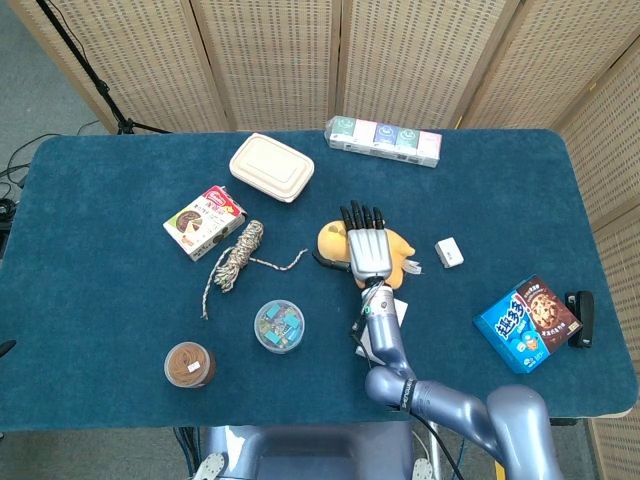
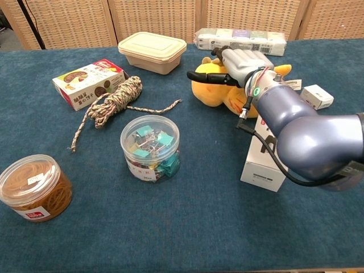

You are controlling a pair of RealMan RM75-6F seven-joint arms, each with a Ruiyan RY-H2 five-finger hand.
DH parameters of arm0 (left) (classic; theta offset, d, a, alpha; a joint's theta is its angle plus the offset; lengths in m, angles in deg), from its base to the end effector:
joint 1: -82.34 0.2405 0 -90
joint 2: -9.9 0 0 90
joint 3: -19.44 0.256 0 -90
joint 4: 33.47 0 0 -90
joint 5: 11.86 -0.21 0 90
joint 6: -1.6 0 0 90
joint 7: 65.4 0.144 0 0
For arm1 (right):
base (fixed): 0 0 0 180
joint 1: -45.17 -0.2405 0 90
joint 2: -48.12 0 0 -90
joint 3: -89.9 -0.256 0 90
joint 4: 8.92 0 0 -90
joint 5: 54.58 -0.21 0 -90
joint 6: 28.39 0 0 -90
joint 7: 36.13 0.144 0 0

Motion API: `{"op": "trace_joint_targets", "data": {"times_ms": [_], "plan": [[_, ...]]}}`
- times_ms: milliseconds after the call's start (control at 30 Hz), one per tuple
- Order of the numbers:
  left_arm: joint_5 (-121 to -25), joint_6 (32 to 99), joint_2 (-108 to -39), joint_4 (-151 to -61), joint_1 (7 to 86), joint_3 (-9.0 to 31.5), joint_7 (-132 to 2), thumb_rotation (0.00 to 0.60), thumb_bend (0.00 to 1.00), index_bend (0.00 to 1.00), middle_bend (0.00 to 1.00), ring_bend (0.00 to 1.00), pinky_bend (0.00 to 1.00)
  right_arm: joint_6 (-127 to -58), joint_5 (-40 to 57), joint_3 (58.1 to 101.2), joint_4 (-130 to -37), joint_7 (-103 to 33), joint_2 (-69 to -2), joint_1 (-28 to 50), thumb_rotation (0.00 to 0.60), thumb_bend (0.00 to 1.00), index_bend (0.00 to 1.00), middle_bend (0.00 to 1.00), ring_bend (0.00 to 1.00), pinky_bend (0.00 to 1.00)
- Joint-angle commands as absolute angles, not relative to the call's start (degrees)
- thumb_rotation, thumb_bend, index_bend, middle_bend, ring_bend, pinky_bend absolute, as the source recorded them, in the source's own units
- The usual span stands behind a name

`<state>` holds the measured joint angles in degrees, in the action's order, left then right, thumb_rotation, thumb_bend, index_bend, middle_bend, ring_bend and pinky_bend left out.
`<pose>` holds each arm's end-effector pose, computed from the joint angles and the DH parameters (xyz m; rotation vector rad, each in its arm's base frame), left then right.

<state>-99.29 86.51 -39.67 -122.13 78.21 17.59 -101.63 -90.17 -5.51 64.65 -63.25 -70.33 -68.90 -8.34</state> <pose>-0.3333 0.1749 0.2483 -1.2618 -1.1475 -1.1345 -0.0944 -0.4007 -0.0867 1.5100 -0.9340 0.8789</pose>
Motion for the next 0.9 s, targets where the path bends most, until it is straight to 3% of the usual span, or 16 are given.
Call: {"op": "trace_joint_targets", "data": {"times_ms": [33, 900], "plan": [[-99.3, 86.4, -39.7, -122.3, 78.2, 17.6, -101.4, 0.6, 0.0, 0.0, 0.0, 0.0, 0.0, -90.7, -5.1, 65.1, -63.7, -69.7, -68.4, -7.4, 0.0, 0.0, 0.0, 0.0, 0.0, 0.0], [-99.5, 87.0, -39.7, -122.9, 78.5, 17.7, -100.6, 0.6, 0.0, 0.0, 0.0, 0.0, 0.0, -97.7, -0.1, 69.9, -74.5, -64.2, -62.1, 3.5, 0.0, 0.0, 0.0, 0.0, 0.0, 0.0]]}}
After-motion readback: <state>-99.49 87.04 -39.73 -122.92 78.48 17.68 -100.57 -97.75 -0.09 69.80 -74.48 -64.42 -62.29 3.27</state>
